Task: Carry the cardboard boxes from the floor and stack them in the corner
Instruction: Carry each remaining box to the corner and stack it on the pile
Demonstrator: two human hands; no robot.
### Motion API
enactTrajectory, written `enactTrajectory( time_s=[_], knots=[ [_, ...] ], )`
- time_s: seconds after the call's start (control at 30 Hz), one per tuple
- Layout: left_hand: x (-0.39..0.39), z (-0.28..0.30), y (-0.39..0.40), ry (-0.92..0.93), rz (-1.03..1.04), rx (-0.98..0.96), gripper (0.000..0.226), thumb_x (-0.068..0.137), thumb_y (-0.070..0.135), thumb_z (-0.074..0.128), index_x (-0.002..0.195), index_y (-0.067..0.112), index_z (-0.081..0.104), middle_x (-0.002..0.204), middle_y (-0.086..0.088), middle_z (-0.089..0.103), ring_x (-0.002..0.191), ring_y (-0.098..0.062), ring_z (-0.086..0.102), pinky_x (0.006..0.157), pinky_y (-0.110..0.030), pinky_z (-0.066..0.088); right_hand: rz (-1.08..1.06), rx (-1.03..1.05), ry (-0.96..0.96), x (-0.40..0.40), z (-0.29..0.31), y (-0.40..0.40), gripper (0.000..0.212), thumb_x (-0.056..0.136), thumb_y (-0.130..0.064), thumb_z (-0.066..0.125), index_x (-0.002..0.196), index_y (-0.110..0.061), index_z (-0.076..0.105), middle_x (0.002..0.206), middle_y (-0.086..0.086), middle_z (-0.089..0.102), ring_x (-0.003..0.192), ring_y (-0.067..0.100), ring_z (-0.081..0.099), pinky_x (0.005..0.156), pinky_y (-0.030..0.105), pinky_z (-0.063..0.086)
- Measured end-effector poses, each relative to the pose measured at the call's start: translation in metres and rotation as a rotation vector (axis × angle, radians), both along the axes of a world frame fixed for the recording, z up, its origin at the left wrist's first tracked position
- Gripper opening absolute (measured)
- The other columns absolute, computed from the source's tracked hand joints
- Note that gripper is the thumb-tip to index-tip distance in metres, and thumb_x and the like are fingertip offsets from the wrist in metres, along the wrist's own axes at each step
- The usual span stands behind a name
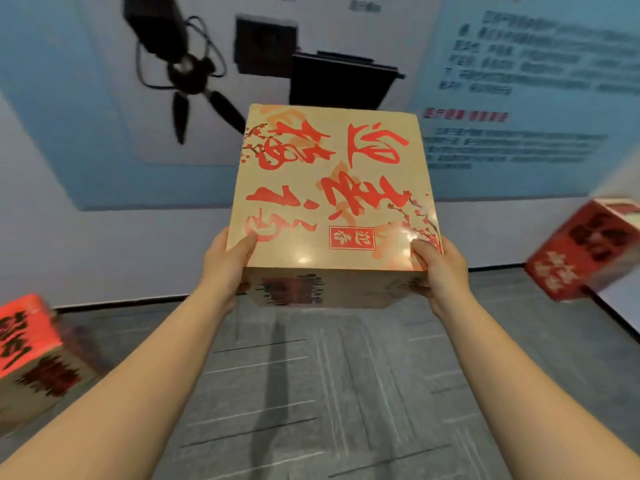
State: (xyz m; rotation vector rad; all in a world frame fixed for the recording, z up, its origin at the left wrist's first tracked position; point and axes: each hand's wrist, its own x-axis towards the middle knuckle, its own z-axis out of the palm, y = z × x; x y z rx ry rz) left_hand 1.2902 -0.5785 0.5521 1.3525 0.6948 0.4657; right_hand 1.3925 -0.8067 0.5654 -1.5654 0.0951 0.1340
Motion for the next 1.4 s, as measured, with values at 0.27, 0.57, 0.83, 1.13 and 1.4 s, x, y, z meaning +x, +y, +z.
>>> enactTrajectory(
  time_s=[0.27, 0.57, 0.83, 1.13, 1.4],
  knots=[
    [0.08, 0.024, -0.132, -0.015, -0.273, -0.016, 0.017, 0.097, 0.023, 0.045, 0.113, 0.027, 0.046, 0.087, 0.01, 0.055, 0.073, -0.007, 0.051, 0.058, -0.026, 0.042, -0.298, 0.059, -0.04, 0.015, 0.02, -0.146, 0.017, 0.089, -0.009, 0.055, 0.1, -0.021, 0.058, 0.083, -0.004, 0.062, 0.072, 0.011, 0.058, 0.066, 0.026, 0.048],
    [0.189, 0.038, -0.204, -0.025, -0.491, -0.001, 0.035, 0.097, 0.025, 0.045, 0.132, 0.022, 0.043, 0.085, 0.013, 0.05, 0.073, -0.006, 0.047, 0.06, -0.026, 0.043, -0.506, 0.089, -0.102, 0.07, 0.031, -0.218, 0.021, 0.09, -0.008, 0.053, 0.106, -0.019, 0.058, 0.085, -0.004, 0.062, 0.072, 0.008, 0.059, 0.068, 0.026, 0.049],
    [0.348, 0.055, -0.23, -0.022, -0.697, 0.025, 0.035, 0.096, 0.026, 0.046, 0.131, 0.026, 0.043, 0.086, 0.014, 0.051, 0.075, -0.007, 0.047, 0.064, -0.027, 0.042, -0.688, 0.104, -0.105, 0.183, 0.037, -0.242, 0.017, 0.09, -0.012, 0.054, 0.104, -0.021, 0.057, 0.088, -0.004, 0.063, 0.074, 0.008, 0.059, 0.073, 0.03, 0.05],
    [0.486, 0.056, -0.294, -0.009, -0.882, 0.042, 0.037, 0.096, 0.025, 0.047, 0.133, 0.025, 0.043, 0.088, 0.014, 0.053, 0.076, -0.007, 0.048, 0.067, -0.027, 0.043, -0.861, 0.102, -0.107, 0.277, 0.041, -0.289, 0.016, 0.091, -0.012, 0.052, 0.102, -0.023, 0.056, 0.085, -0.007, 0.061, 0.073, 0.007, 0.057, 0.072, 0.026, 0.048],
    [0.599, 0.047, -0.407, 0.001, -0.947, 0.033, 0.033, 0.096, 0.025, 0.046, 0.129, 0.027, 0.044, 0.086, 0.015, 0.05, 0.074, -0.007, 0.046, 0.068, -0.029, 0.043, -0.944, 0.084, -0.101, 0.378, 0.033, -0.394, 0.017, 0.092, -0.013, 0.052, 0.105, -0.023, 0.054, 0.086, -0.007, 0.059, 0.073, 0.007, 0.055, 0.064, 0.023, 0.046]
  ],
)
